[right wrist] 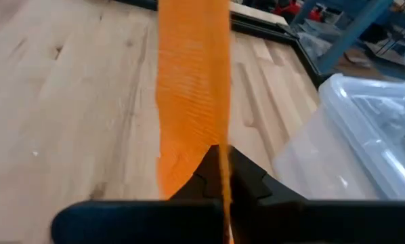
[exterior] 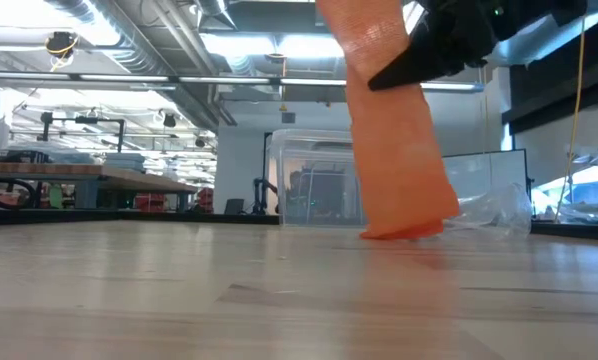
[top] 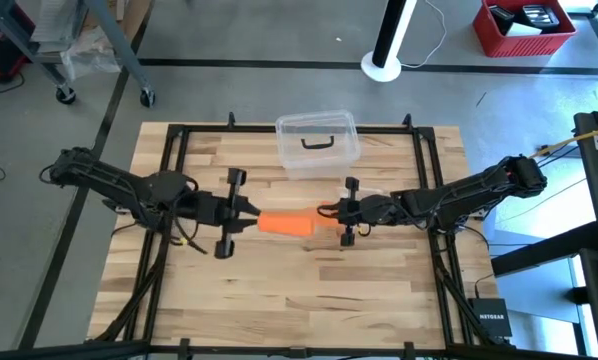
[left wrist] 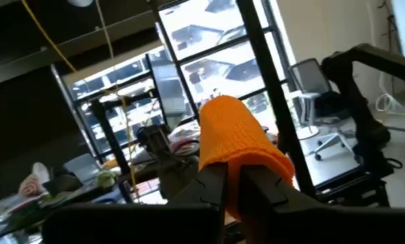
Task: Roll bandage
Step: Roll the orange bandage
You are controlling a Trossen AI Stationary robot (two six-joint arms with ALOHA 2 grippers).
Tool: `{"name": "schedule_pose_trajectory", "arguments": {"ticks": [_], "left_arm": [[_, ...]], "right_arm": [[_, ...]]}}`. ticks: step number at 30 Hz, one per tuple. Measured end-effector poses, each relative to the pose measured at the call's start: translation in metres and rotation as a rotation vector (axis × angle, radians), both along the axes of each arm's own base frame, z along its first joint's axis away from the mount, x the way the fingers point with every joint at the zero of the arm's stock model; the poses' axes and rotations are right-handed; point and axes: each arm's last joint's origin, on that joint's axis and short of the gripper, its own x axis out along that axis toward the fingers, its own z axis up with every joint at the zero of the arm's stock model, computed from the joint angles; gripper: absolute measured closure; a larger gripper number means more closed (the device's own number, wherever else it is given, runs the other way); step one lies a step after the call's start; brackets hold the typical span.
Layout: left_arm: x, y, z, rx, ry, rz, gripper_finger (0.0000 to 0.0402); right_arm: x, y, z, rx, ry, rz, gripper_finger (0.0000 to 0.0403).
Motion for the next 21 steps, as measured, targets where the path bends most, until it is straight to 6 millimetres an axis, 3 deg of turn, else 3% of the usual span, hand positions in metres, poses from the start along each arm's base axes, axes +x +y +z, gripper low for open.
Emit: {"name": "schedule_pose_trajectory", "arguments": {"ticks": [7, 21], "left_arm": [[0.002, 0.013, -0.002, 0.075, 0.035, 0.378, 0.0386], [0.01, 0.036, -0.017, 0.138, 0.184, 0.538, 0.0397]], "right_arm": [[0.0, 0.009, 0.001, 0.102, -0.023, 0.08, 0.0403], [-0.003, 0.041, 0.009, 0.171, -0.121, 0.182, 0.0402]]}}
